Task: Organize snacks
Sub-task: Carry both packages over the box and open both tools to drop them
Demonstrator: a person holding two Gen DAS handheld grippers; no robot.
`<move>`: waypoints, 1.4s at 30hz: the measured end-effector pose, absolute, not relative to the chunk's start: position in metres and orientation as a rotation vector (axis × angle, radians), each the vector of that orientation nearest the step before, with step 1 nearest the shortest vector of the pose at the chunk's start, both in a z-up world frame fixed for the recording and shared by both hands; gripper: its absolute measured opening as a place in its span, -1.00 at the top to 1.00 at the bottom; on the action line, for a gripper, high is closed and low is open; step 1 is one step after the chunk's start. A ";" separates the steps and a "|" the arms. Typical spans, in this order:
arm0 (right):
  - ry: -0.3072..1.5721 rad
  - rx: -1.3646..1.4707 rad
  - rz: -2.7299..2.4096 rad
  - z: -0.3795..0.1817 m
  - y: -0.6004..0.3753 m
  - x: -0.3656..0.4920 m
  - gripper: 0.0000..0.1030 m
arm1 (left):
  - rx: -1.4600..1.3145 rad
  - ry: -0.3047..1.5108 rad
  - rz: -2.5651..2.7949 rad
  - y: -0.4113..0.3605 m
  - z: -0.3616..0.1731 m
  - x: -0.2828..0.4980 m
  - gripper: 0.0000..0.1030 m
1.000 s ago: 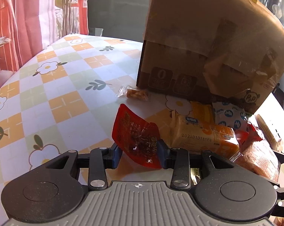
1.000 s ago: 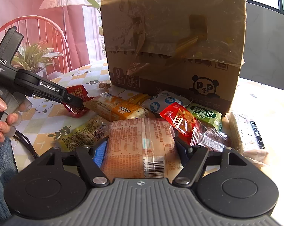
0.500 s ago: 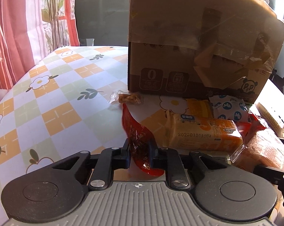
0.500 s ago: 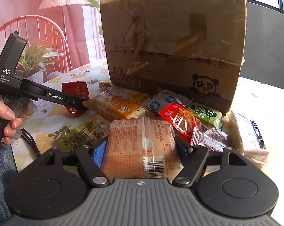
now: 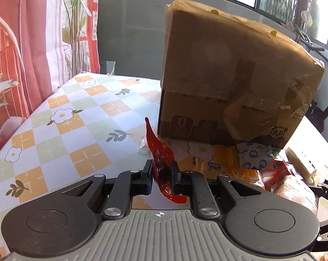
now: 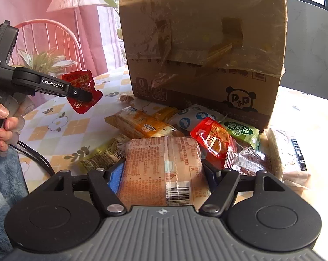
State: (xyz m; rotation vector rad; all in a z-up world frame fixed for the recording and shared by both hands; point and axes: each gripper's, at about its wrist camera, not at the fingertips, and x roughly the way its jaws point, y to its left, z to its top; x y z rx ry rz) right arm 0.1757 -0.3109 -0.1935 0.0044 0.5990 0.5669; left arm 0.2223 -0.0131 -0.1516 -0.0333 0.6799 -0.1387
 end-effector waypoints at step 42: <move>0.318 0.023 0.392 -0.027 -0.336 0.349 -0.42 | 0.031 0.442 -0.430 -0.136 -0.017 0.383 0.52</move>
